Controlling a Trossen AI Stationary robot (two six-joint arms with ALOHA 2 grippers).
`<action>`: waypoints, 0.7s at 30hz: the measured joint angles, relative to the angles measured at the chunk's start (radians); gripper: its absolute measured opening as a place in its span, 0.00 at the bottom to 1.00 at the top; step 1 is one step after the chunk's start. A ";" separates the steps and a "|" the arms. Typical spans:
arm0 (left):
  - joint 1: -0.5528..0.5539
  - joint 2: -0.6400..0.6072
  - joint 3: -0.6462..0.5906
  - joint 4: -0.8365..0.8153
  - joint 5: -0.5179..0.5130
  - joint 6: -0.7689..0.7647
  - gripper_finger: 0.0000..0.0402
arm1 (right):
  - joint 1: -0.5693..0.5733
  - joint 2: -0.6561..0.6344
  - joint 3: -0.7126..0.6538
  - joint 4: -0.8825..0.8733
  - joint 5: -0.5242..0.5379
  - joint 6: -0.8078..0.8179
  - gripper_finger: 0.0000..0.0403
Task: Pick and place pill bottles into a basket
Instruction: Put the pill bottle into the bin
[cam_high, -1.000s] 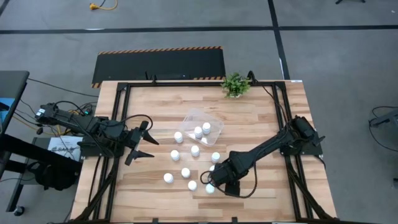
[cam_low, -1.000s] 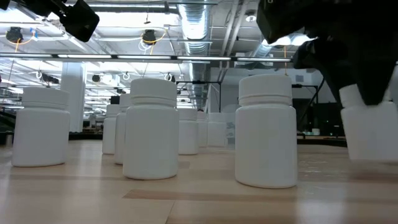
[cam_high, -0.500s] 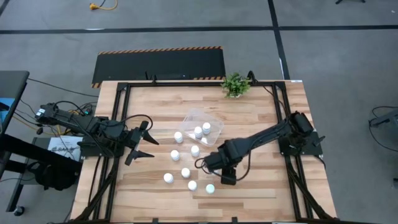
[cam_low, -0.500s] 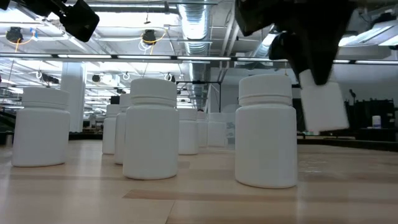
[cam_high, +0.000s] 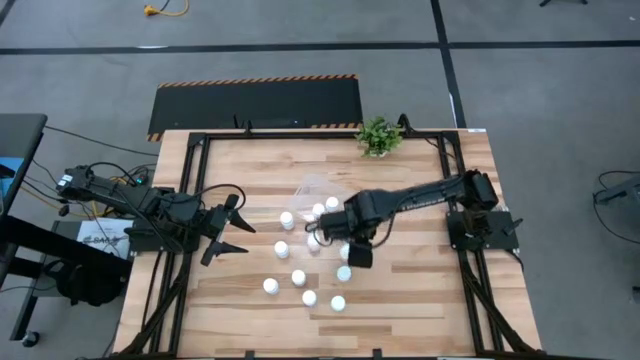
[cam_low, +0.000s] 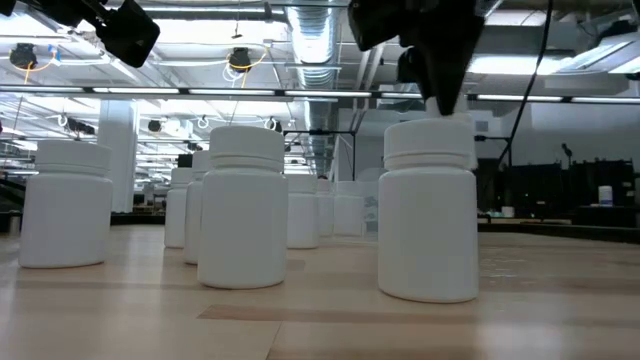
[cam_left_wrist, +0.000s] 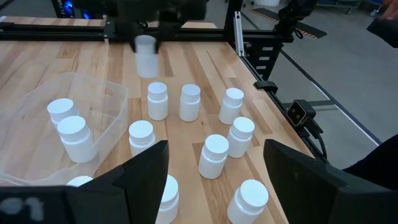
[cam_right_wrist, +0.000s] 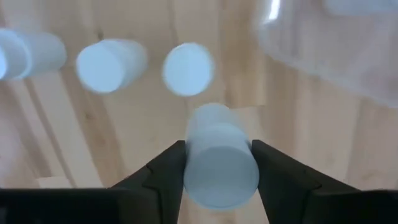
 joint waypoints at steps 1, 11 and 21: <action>0.000 0.000 0.000 0.000 0.000 0.000 0.63 | -0.015 0.000 0.009 -0.006 0.003 -0.012 0.43; 0.000 0.000 0.000 0.000 0.000 -0.001 0.63 | -0.146 0.000 0.100 -0.019 0.003 -0.129 0.37; 0.000 0.000 0.000 0.000 0.000 -0.006 0.63 | -0.215 0.000 0.110 0.044 0.025 -0.157 0.43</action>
